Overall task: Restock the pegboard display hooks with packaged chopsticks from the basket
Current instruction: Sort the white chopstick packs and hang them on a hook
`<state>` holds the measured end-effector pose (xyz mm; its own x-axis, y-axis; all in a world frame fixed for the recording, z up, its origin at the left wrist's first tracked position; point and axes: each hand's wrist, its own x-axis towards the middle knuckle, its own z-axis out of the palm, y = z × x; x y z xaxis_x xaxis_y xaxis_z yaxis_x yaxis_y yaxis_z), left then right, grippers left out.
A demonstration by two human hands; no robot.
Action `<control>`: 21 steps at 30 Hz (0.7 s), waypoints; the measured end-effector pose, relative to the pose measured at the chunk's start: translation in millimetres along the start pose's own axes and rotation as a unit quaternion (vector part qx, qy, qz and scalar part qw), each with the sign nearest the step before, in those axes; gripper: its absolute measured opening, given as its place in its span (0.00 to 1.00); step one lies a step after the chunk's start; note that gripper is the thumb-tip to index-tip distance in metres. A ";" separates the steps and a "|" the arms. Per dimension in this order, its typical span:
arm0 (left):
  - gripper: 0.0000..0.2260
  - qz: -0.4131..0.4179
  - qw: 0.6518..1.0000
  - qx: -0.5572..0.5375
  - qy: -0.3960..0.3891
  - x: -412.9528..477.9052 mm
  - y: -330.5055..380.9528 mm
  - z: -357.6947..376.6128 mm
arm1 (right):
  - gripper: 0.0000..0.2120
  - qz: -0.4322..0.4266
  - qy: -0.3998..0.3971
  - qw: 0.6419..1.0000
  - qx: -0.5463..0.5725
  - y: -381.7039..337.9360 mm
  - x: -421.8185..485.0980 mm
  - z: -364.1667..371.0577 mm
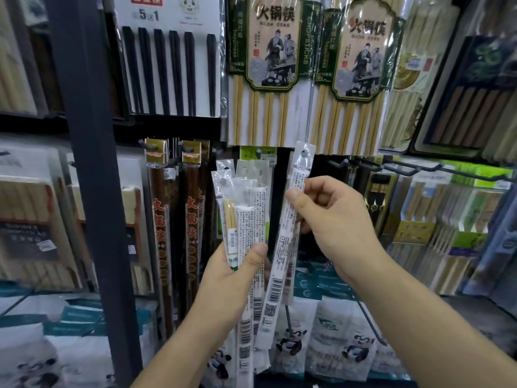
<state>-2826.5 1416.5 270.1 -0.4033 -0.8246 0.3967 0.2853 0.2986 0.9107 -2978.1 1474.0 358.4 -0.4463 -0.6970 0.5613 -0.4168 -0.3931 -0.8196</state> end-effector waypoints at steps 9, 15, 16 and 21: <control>0.13 -0.007 0.999 -0.052 -0.006 1.0 -0.7 1.3 | 0.06 0.025 0.013 1.000 -0.013 11.3 5.2 -2.4; 0.09 -0.005 0.998 -0.057 -0.019 1.5 -3.0 2.1 | 0.08 0.037 0.025 0.999 -0.029 16.8 4.2 -3.4; 0.09 -0.004 0.998 -0.053 -0.021 1.8 -4.0 2.0 | 0.08 0.037 0.029 0.998 -0.038 17.7 3.6 -3.9; 0.12 -0.008 0.999 -0.037 -0.027 1.6 -4.7 -0.8 | 0.10 0.046 0.047 0.995 -0.073 24.8 3.0 -5.2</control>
<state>-2827.8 1413.4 266.4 -0.4545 -0.8007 0.3902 0.3406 0.2486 0.9067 -2993.9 1465.3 340.4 -0.5580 -0.6637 0.4981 -0.4777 -0.2338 -0.8468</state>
